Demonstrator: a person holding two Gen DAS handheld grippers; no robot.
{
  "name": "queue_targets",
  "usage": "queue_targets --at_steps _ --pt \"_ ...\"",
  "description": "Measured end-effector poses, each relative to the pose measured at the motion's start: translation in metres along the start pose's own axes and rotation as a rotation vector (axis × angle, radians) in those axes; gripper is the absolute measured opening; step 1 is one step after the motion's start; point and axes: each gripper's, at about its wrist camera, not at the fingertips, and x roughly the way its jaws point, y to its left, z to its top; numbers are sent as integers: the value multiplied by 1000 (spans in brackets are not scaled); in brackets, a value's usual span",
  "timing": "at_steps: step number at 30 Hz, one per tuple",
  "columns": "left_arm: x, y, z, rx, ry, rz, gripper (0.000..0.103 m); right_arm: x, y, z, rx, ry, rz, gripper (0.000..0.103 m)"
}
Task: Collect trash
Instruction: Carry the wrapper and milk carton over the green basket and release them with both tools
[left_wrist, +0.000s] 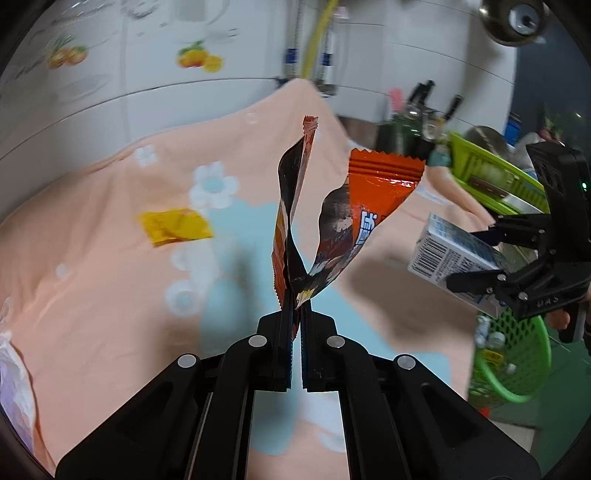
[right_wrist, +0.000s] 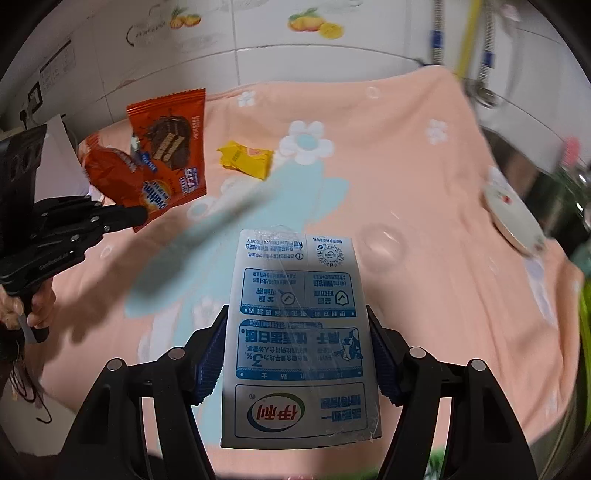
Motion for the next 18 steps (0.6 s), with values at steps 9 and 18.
queue_targets --at_steps 9,18 --pt "2 -81 -7 86 1 -140 2 -70 -43 -91 143 -19 -130 65" --pt "19 -138 -18 143 43 -245 2 -93 -99 -179 317 36 -259 65"
